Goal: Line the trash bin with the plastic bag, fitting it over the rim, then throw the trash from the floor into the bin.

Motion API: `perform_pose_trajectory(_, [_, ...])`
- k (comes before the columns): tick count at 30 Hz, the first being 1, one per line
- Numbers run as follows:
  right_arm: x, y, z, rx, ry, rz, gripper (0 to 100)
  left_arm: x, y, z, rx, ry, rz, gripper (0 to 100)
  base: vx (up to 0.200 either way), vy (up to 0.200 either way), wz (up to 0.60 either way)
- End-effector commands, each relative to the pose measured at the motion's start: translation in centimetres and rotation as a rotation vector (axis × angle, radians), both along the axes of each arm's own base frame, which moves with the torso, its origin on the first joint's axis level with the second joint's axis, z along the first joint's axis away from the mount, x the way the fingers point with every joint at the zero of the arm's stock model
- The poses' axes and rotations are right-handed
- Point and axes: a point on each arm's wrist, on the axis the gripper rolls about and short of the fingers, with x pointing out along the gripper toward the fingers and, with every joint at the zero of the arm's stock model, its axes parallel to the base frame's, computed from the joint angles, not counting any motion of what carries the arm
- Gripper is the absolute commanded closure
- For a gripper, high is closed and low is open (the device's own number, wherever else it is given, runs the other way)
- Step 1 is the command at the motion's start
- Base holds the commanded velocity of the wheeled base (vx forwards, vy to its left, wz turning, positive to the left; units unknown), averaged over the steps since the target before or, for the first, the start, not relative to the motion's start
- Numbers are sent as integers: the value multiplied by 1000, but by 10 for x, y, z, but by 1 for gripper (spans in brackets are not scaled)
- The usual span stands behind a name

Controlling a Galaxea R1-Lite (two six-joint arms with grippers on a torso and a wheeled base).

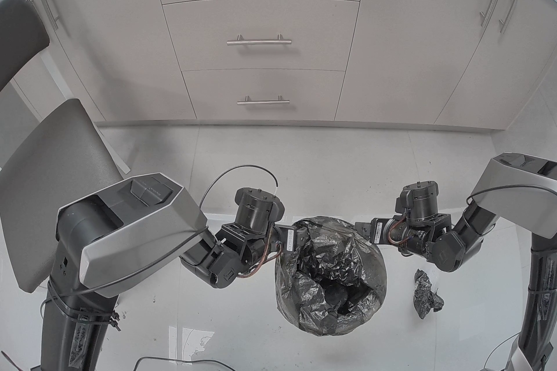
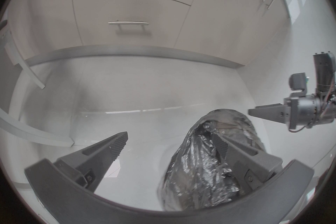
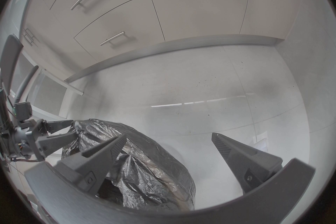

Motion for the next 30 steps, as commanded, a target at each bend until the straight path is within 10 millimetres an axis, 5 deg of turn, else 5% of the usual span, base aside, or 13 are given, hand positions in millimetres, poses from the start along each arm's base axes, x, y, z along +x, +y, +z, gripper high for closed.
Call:
perform_pose_trajectory(1, [2,2,-2,-1,0,2,0,6,4,-12,15,14,21,0,0,0,0])
perform_pose_trajectory(30, [1,18,-14,-2,20,53,0,18,20,-38,75,101,63,0,0,0,0])
